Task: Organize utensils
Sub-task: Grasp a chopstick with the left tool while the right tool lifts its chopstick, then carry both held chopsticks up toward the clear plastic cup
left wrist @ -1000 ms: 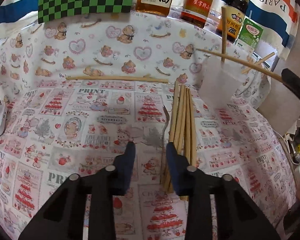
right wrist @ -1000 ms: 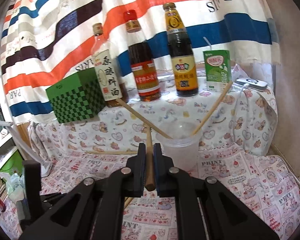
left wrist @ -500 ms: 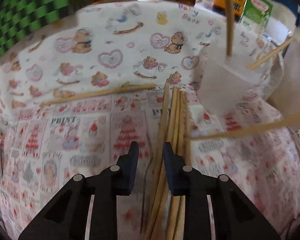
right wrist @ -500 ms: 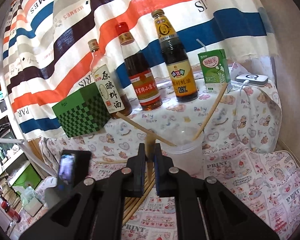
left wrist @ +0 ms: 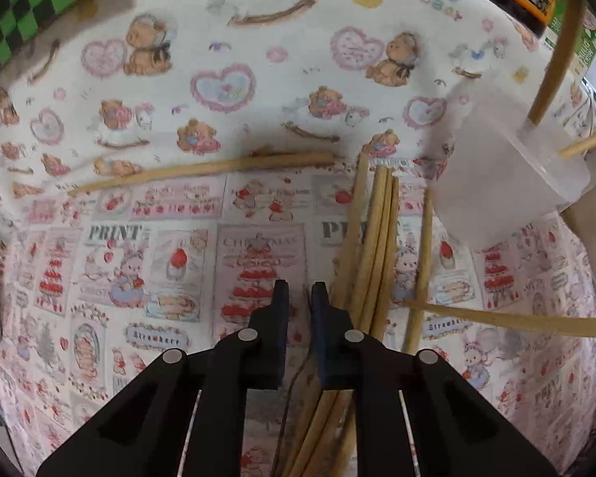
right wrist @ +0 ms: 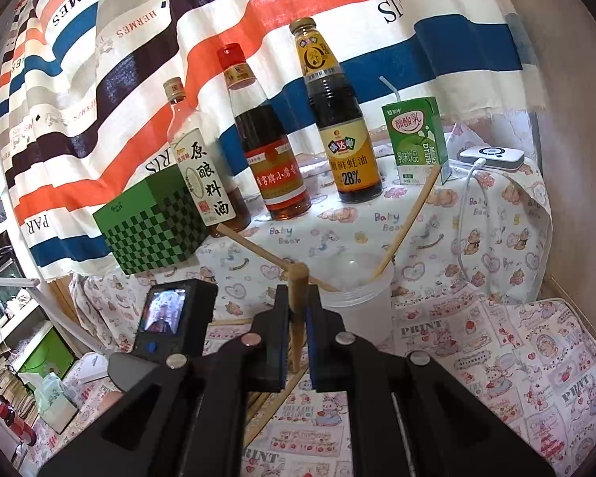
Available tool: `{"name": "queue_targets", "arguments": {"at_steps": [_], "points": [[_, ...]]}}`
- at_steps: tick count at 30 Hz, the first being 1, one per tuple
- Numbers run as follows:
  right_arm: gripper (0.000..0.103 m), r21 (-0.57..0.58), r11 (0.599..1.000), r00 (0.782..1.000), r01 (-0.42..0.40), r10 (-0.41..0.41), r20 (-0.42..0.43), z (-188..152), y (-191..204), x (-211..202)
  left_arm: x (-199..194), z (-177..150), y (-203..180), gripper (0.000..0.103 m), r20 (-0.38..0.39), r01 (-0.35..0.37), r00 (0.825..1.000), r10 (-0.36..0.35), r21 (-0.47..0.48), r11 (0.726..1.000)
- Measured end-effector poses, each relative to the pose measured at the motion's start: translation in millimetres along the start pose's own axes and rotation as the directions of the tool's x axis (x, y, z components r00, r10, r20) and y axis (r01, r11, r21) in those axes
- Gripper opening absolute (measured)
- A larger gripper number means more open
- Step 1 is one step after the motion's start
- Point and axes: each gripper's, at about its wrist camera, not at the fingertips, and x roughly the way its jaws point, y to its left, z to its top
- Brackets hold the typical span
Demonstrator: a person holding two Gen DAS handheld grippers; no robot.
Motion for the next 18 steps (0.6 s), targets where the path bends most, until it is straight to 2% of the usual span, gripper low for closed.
{"name": "queue_targets", "arguments": {"at_steps": [2,3,4,6,9,13,15,18], "points": [[0.007,-0.009,1.000,1.000,0.017,-0.017,0.006,-0.8,1.2,0.2,-0.9,-0.7,-7.1,0.010,0.001,-0.035,0.999,0.035,0.054,0.998],[0.007,-0.008,1.000,1.000,0.009,-0.009,0.005,-0.8,1.3,-0.4,0.1,2.6,-7.5,0.007,-0.018,-0.026,0.999,0.027,0.040,0.999],[0.007,-0.005,1.000,1.000,0.002,-0.002,0.005,-0.8,1.3,-1.2,-0.4,4.8,-1.6,0.001,-0.049,-0.001,0.999,0.001,-0.004,1.000],[0.007,-0.003,1.000,1.000,0.008,-0.007,0.015,0.0,0.8,-3.5,-5.4,7.0,5.9,0.001,-0.075,0.051,0.996,-0.053,-0.032,0.998],[0.007,0.019,1.000,0.999,0.000,-0.001,0.035,2.9,-3.5,-9.3,-31.8,4.3,9.1,0.000,-0.015,0.045,0.999,-0.045,0.001,0.999],[0.007,0.042,0.999,0.998,-0.018,0.016,0.057,6.5,-7.5,-15.7,-84.6,-0.9,11.6,0.000,0.097,0.077,0.992,-0.078,0.013,0.997],[0.007,0.045,0.999,0.998,-0.020,0.017,0.065,7.9,-8.4,-18.2,-114.5,-4.1,13.1,0.000,0.174,0.082,0.981,-0.084,0.018,0.996],[0.007,0.052,0.998,0.997,-0.035,0.031,0.067,8.8,-9.1,-19.5,-154.0,-8.2,16.3,0.000,0.283,0.108,0.953,-0.107,0.011,0.994]]}}
